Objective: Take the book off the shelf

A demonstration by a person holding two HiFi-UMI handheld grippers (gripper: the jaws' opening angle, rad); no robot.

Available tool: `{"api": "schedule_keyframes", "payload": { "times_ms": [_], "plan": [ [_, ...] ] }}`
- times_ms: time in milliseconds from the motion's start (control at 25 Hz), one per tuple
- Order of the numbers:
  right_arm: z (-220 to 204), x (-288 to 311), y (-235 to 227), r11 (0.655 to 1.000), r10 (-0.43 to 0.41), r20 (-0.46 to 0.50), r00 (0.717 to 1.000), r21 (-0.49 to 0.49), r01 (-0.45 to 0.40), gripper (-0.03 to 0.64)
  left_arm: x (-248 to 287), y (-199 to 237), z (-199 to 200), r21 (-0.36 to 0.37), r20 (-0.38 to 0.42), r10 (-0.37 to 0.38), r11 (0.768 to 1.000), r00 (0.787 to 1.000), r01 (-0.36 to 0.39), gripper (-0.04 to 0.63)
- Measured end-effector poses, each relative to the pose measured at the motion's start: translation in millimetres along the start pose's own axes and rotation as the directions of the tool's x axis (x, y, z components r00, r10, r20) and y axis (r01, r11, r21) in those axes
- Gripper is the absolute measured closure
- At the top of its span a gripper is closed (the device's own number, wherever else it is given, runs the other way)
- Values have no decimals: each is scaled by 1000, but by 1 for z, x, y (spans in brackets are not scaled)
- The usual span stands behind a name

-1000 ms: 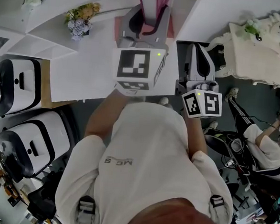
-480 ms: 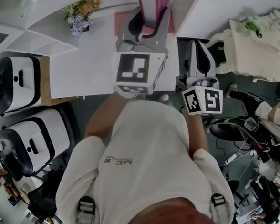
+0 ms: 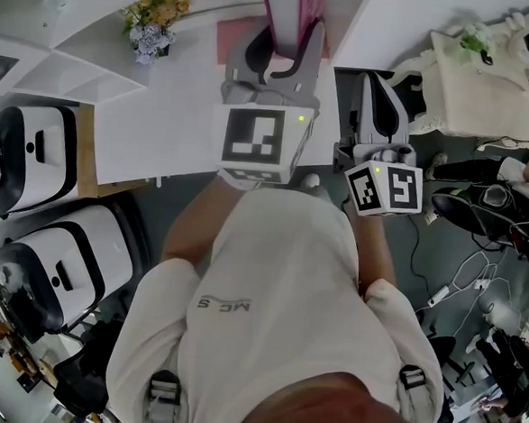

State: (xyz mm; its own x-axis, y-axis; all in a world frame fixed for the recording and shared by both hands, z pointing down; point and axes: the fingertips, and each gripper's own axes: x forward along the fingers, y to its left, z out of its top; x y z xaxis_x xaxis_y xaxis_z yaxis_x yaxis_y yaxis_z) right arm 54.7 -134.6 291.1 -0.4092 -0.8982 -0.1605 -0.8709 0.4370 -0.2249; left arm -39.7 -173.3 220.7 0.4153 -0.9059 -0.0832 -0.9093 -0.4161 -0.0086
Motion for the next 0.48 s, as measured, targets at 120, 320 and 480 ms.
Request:
{"api": "schedule_keyframes", "payload": {
  "times_ms": [120, 320, 480],
  "plan": [
    [2, -5, 3, 1000, -5, 3, 1000, -5, 5, 620, -7, -3, 0, -3, 0, -6, 1000, 1000, 6, 454],
    [3, -13, 5, 1000, -12, 5, 1000, -10, 12, 620, -16, -10, -4, -10, -7, -15, 1000, 1000, 15, 454],
    [3, -18, 7, 1000, -17, 4, 1000, -12, 17, 620, -22, -14, -8, -14, -16, -22, 1000, 1000, 22, 454]
  ]
}}
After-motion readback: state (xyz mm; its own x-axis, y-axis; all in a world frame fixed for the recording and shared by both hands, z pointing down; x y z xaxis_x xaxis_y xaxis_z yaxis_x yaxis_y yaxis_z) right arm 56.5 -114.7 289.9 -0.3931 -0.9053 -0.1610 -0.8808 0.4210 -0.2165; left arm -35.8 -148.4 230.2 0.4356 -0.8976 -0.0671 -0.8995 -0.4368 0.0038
